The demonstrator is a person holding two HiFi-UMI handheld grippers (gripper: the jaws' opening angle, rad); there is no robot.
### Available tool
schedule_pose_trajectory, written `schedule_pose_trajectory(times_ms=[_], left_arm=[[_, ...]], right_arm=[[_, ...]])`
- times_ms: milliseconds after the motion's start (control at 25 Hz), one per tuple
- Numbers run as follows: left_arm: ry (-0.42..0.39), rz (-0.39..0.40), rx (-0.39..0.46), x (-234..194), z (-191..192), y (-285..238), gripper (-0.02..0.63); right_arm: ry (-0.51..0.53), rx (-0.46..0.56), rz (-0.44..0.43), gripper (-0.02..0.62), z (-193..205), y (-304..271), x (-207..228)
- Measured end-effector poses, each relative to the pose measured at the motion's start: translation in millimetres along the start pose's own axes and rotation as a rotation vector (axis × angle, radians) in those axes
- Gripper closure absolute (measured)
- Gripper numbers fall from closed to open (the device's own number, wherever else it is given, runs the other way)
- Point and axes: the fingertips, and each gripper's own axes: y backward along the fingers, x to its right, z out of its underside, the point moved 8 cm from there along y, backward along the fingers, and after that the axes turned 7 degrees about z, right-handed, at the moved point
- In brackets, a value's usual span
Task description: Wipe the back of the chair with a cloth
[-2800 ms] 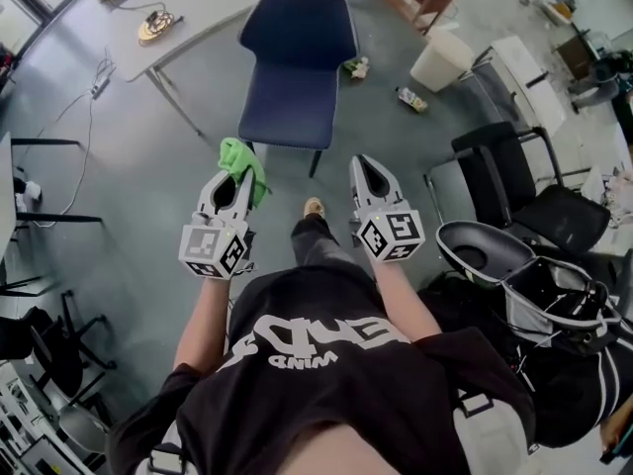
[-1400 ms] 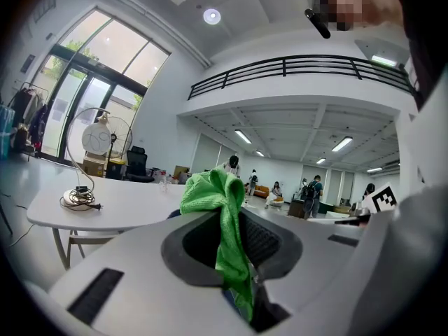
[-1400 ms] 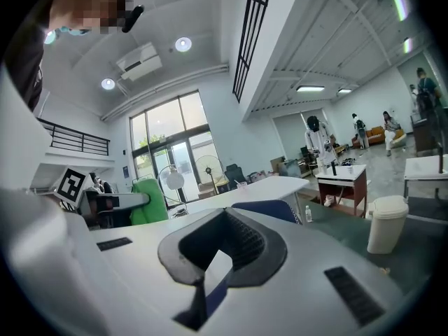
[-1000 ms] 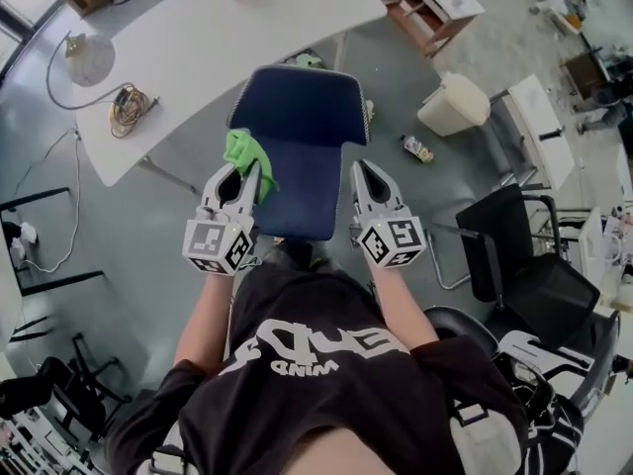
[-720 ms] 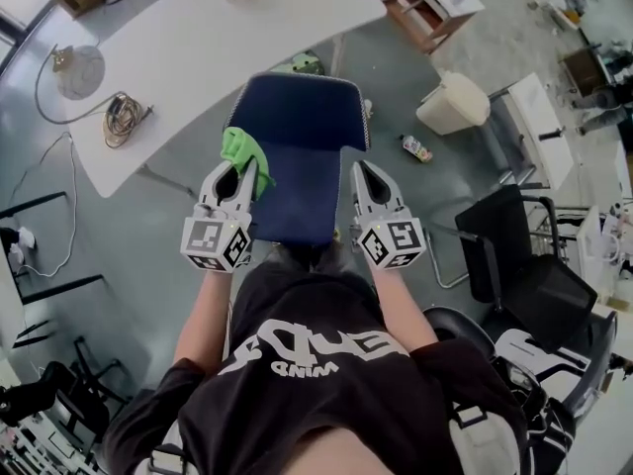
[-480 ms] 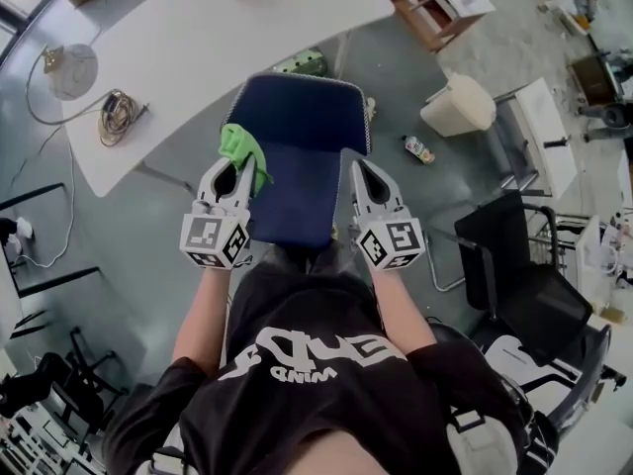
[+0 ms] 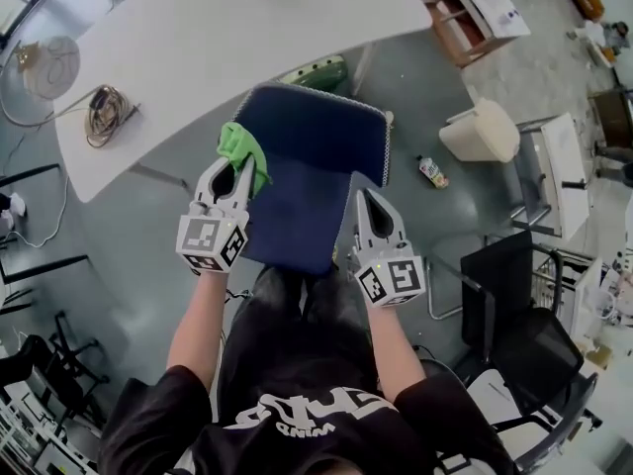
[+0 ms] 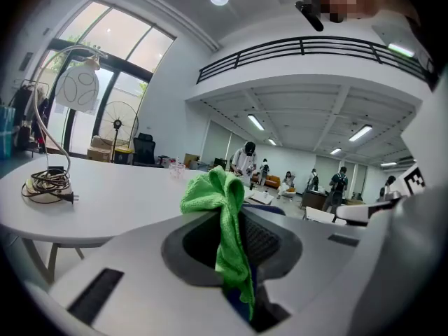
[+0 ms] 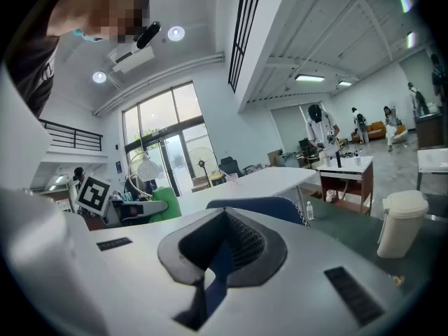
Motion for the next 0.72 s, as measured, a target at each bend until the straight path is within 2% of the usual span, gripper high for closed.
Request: schedule_pose_trajectory(times_ms=[280, 520, 720], left_arm=[[0.004, -0.062, -0.023, -53.1, 38.7, -33.3, 0.548], [-0.009, -0.056, -0.005, -81.9, 49.8, -51.2, 0.546], [-0.036, -0.018, 0.002, -84.4, 46.8, -69.2, 0.548]], right_arm=[[0.033, -0.022, 0.031, 0.598, 27.4, -16.6, 11.3], [0.011, -0.025, 0.058, 0.598, 50.6, -17.7, 15.4], [-0.013, -0.037, 0.077, 0.598, 68.2, -9.6, 13.2]])
